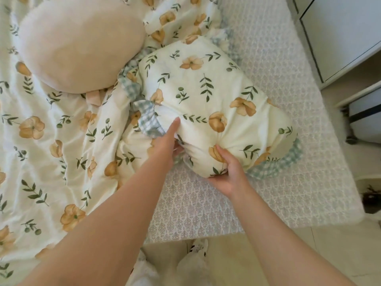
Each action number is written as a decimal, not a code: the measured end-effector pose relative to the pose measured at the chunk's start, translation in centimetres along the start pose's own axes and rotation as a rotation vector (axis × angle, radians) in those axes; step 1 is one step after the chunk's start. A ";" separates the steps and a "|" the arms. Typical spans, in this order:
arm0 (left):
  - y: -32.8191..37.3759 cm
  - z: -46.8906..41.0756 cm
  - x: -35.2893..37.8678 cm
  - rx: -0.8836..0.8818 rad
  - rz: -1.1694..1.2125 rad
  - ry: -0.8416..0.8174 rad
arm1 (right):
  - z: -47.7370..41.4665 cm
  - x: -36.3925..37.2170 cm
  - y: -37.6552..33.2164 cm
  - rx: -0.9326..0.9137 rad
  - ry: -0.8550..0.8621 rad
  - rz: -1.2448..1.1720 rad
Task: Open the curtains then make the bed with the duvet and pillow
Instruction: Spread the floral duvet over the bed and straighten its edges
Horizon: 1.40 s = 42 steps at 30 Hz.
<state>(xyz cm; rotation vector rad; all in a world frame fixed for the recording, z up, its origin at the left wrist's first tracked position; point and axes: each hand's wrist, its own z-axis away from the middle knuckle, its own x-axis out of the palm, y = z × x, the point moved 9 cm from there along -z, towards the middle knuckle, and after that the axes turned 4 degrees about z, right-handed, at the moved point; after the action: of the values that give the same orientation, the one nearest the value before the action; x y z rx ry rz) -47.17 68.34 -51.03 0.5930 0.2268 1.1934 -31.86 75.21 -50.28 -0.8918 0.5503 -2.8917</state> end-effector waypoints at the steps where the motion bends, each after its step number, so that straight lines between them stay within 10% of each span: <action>1: 0.6 0.3 0.9 -0.002 0.046 0.000 | 0.5 0.3 -1.0 -0.008 -0.015 0.027; 16: 16.4 4.1 10.6 0.112 -0.210 -0.041 | 7.1 7.7 -19.1 -0.511 0.304 0.570; 33: 45.2 9.5 6.9 0.700 -0.235 -0.012 | 6.6 33.9 -27.4 -0.918 0.095 0.744; 42: 54.5 4.0 -3.0 0.714 -0.393 0.114 | -6.9 44.0 -27.9 -0.523 0.254 0.873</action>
<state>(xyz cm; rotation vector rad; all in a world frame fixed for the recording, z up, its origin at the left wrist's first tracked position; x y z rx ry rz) -90.26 77.39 -18.48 1.0425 0.8477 0.7429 -71.05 96.14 -22.18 -0.1842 1.3472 -2.0704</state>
